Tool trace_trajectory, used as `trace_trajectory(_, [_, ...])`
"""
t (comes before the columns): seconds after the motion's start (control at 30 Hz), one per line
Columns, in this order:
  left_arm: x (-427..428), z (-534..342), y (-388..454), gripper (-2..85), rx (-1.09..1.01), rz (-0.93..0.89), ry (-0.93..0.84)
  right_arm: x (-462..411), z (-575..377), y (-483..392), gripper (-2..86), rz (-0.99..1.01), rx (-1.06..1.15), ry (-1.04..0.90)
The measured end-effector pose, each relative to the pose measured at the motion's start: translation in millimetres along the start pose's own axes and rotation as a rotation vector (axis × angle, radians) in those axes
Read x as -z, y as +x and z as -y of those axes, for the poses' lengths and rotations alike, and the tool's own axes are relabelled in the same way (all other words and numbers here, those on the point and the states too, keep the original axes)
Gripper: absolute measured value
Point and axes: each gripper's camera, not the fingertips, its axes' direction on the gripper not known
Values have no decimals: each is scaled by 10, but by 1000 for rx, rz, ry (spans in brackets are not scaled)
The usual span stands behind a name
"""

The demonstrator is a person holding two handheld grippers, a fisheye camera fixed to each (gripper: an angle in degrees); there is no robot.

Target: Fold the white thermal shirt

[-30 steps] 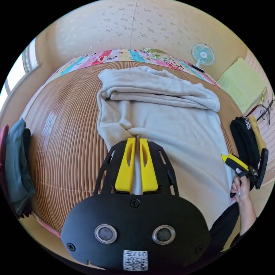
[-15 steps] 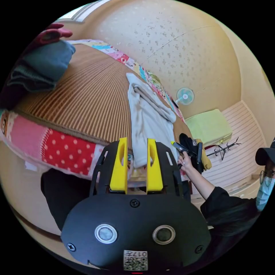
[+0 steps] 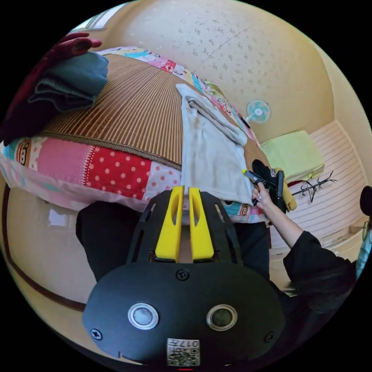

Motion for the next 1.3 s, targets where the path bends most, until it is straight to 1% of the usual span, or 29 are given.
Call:
trace_trajectory(0.07, [147, -45, -133, 78, 63, -129, 81, -12, 18, 1, 50, -8, 3, -6])
trace_trajectory(0.17, [175, 23, -199, 111, 122, -199, 101, 29, 82, -81, 43, -40, 35, -75])
trace_trajectory(0.23, [171, 94, -156, 115, 115, -221, 97, 154, 117, -112, 41, -54, 14, -137])
trace_trajectory(0.27, [152, 138, -109, 120, 114, -203, 81, 344, 54, -84, 42, -16, -27, -107])
trace_trajectory(0.37, [42, 206, 5, 131, 107, -174, 32, 1030, -405, 34, 60, 140, -40, 122])
trace_trajectory(0.4, [9, 212, 19, 130, 107, -182, 23, 1224, -614, 110, 78, 126, -62, 178])
trace_trajectory(0.43, [-52, 211, 31, 123, 112, -204, 15, 1287, -713, 151, 86, 106, -76, 191])
trace_trajectory(0.5, [-132, 183, 4, 93, 137, -265, 16, 1294, -1054, 315, 104, -6, -128, 152])
trace_trajectory(0.53, [-162, 157, -22, 60, 154, -311, 16, 1240, -1128, 352, 105, -30, -136, 130])
trace_trajectory(0.57, [-156, 132, -36, 53, 164, -358, 23, 1074, -1259, 425, 94, -64, -142, 75])
trace_trajectory(0.6, [-133, 117, -38, 49, 166, -381, 31, 852, -1357, 514, 77, -65, -156, -8])
trace_trajectory(0.63, [-42, 92, -31, 46, 160, -442, 56, 749, -1403, 560, 65, -56, -163, -43])
trace_trajectory(0.67, [109, 75, -1, 44, 135, -521, 96, 723, -1504, 630, 50, -15, -177, -9])
trace_trajectory(0.7, [200, 71, 26, 43, 116, -561, 115, 801, -1582, 728, 45, 101, -210, 33])
trace_trajectory(0.73, [396, 76, 117, 43, 67, -618, 137, 861, -1621, 787, 44, 171, -236, 60])
trace_trajectory(0.77, [639, 77, 265, 43, -10, -659, 162, 1045, -1736, 882, 41, 330, -263, 160])
trace_trajectory(0.8, [776, 72, 349, 43, -50, -677, 178, 1271, -1881, 923, 39, 491, -252, 279])
trace_trajectory(0.87, [1353, 33, 659, 43, -180, -755, 246, 1595, -2068, 852, 37, 637, -179, 402])
trace_trajectory(0.9, [1492, 23, 724, 43, -196, -778, 262, 1831, -2191, 762, 36, 707, -111, 483])
trace_trajectory(0.93, [1739, 6, 845, 43, -216, -801, 293, 1941, -2242, 716, 36, 739, -79, 515])
trace_trajectory(1.0, [1993, 6, 1012, 43, -234, -757, 326, 2299, -2384, 560, 34, 851, 0, 626])
trace_trajectory(1.03, [2041, 39, 1093, 43, -226, -690, 329, 2354, -2400, 525, 34, 860, 9, 648])
trace_trajectory(1.07, [1974, 115, 1137, 43, -192, -607, 303, 2413, -2400, 456, 34, 844, 15, 676])
trace_trajectory(1.1, [1902, 166, 1144, 43, -171, -561, 283, 2399, -2351, 371, 34, 777, 27, 675])
trace_trajectory(1.13, [1702, 277, 1119, 43, -105, -482, 241, 2359, -2307, 325, 34, 727, 33, 663])
trace_trajectory(1.17, [1489, 388, 1068, 43, -41, -461, 225, 2213, -2173, 240, 34, 611, 21, 612])
trace_trajectory(1.2, [1388, 454, 1046, 43, -27, -474, 230, 2010, -1992, 141, 35, 489, 8, 546])
trace_trajectory(1.23, [1195, 627, 1025, 44, -28, -497, 245, 1904, -1892, 84, 35, 435, 6, 518])
trace_trajectory(1.3, [919, 957, 994, 45, 12, -468, 242, 1566, -1466, -179, 38, 272, 40, 506])
